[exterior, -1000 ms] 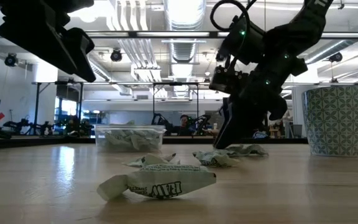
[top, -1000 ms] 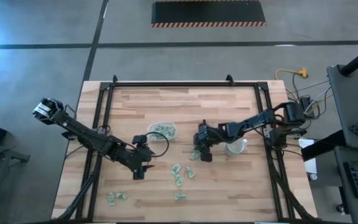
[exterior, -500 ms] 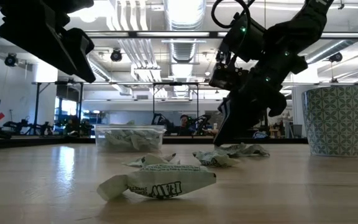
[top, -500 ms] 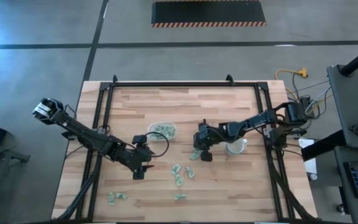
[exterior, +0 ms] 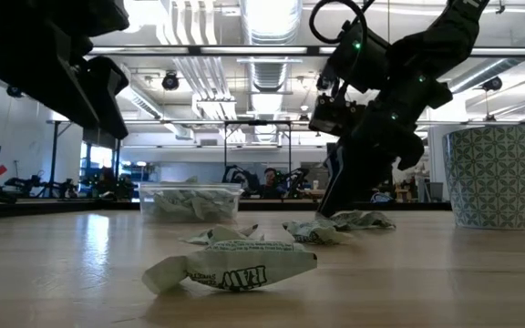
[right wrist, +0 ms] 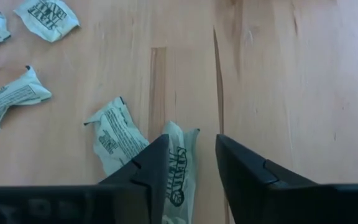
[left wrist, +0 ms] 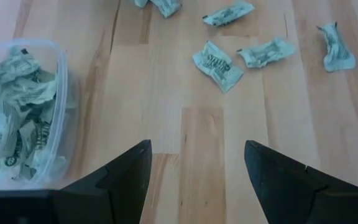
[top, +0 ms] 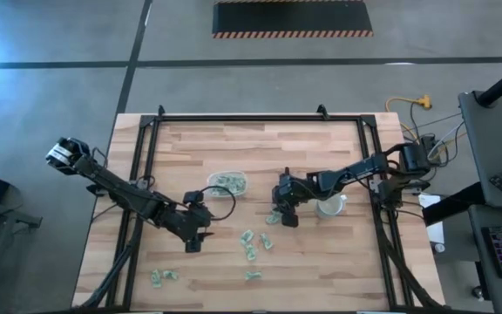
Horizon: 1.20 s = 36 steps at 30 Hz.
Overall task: Pick and place Stevia / Truvia into bins
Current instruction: Put the stevia packet into the transparent bin
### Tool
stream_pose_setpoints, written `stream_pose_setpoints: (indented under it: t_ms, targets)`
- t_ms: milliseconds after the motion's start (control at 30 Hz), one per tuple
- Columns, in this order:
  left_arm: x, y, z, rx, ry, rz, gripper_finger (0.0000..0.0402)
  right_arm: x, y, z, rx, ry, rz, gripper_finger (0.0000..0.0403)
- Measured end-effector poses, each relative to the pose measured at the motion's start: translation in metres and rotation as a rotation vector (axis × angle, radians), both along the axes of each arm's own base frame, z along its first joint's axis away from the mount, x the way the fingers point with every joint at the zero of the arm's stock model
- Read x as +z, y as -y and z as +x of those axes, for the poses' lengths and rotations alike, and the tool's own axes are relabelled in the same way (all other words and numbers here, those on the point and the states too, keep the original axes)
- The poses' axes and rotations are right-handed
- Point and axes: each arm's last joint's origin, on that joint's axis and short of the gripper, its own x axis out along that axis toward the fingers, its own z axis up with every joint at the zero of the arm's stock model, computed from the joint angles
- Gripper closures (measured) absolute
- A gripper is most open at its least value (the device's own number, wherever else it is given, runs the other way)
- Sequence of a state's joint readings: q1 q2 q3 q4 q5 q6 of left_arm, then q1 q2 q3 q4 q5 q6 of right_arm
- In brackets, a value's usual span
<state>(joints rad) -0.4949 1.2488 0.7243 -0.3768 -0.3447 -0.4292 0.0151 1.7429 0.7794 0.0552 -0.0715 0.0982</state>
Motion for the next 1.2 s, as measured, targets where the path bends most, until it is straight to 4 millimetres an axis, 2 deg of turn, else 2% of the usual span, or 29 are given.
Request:
stream_pose_setpoints:
  t_ms: [200, 500, 667, 867, 1100, 1200]
  targets:
    - [0.0, 0.0, 0.0, 0.007, 0.002, -0.007, 0.0162, 0.0, 0.0, 0.0, 0.0, 0.0, -0.001, 0.028]
    - [0.0, 0.0, 0.0, 0.006, 0.003, -0.008, 0.0162, -0.017, 0.0, 0.003, -0.001, -0.036, -0.007, 0.0311]
    - [0.0, 0.001, 0.0, 0.004, 0.002, -0.007, 0.0162, -0.011, 0.001, 0.002, 0.006, -0.015, -0.049, 0.0335]
    - [0.0, 0.001, 0.0, 0.003, 0.002, -0.007, 0.0162, -0.009, 0.002, 0.002, 0.026, -0.003, -0.084, 0.0386]
    - [-0.001, 0.001, 0.0, 0.003, 0.001, -0.006, 0.0162, -0.005, 0.003, 0.005, 0.004, 0.043, -0.115, 0.0394]
    - [-0.001, 0.001, -0.001, 0.003, 0.0, -0.005, 0.0162, 0.007, 0.004, 0.012, 0.011, 0.094, -0.144, 0.0394]
